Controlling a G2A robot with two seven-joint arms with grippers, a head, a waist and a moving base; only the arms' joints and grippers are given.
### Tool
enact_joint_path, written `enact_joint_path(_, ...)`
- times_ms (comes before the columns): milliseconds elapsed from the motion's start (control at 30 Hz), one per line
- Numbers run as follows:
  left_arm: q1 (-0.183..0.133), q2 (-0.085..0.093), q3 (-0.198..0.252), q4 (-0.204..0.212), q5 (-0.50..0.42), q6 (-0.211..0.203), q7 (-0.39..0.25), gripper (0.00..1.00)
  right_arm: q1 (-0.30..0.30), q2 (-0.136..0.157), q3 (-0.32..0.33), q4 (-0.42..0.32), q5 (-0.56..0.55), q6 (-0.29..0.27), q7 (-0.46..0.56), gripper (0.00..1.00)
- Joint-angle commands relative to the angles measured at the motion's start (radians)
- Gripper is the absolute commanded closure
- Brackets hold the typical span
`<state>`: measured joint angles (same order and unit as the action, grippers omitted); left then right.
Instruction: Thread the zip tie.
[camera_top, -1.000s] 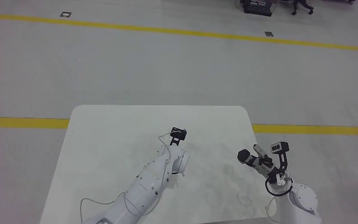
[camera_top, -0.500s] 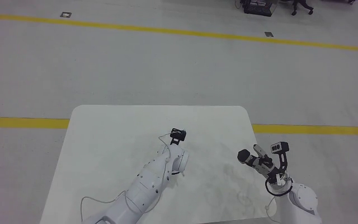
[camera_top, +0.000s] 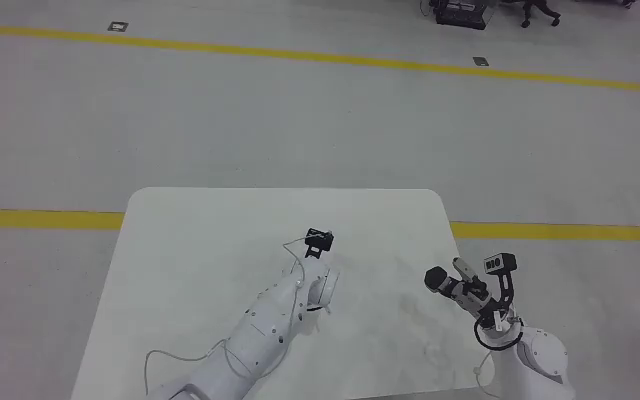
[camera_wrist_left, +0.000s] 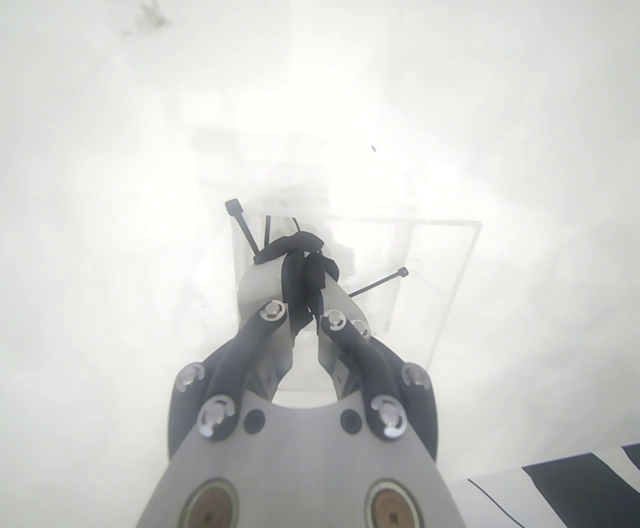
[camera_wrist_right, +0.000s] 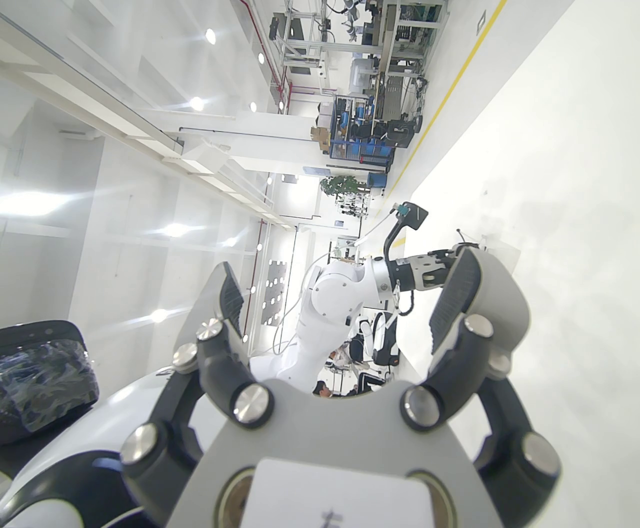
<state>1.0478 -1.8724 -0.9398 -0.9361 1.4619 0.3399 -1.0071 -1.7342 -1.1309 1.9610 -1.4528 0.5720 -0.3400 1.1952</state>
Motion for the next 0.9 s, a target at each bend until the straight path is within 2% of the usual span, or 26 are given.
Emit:
enact_joint_path(0, 0.003, 0.001, -0.004, -0.013, 0.001, 0.0, 0.002, 1.0, 0.0, 0.0, 0.0, 0.0, 0.0, 0.0, 0.0, 0.0)
enact_joint_path(367, 0.055, 0.026, -0.021, -0.181, 0.036, 0.0, -0.066, 1.0, 0.0, 0.0, 0.0, 0.0, 0.0, 0.0, 0.0, 0.0)
enact_joint_path(567, 0.078, 0.042, -0.008, -0.259, -0.008, 0.0, -0.082, 1.0, 0.0, 0.0, 0.0, 0.0, 0.0, 0.0, 0.0, 0.0)
enact_joint_path(767, 0.098, 0.059, 0.007, -0.328, -0.071, 0.0, -0.071, 1.0, 0.0, 0.0, 0.0, 0.0, 0.0, 0.0, 0.0, 0.0)
enact_joint_path(867, 0.114, 0.07, 0.014, -0.378, -0.105, 0.0, -0.066, 1.0, 0.0, 0.0, 0.0, 0.0, 0.0, 0.0, 0.0, 0.0)
